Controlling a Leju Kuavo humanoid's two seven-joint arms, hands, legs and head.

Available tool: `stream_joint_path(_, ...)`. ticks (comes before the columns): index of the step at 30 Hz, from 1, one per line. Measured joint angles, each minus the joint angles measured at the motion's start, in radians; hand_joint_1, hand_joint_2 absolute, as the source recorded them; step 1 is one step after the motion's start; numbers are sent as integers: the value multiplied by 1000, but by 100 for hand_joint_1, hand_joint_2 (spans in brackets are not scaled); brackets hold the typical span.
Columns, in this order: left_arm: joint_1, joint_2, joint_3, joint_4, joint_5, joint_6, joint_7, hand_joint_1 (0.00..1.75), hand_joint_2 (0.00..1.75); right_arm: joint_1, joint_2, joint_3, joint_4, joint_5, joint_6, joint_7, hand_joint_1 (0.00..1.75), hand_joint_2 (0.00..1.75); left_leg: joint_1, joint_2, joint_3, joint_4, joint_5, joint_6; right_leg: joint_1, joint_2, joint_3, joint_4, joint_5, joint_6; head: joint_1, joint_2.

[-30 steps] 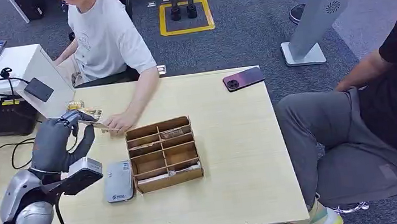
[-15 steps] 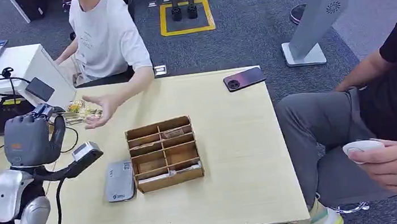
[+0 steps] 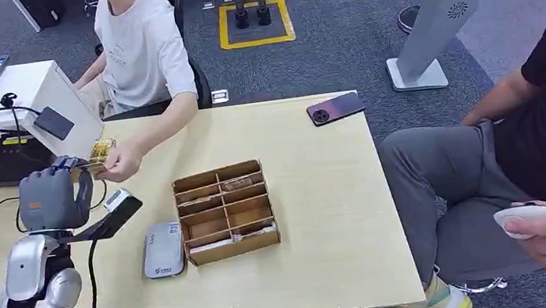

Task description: Pass the card to the sensor for recognition and then transmit it.

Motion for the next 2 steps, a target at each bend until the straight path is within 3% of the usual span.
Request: stream_joint_path(2,0,-4,2,3,9,0,-11,0,175,0,0,-2,0,-4,0,-7,0,0,0,0,0,0,0,0,0,0,0,0,0,0,0,0)
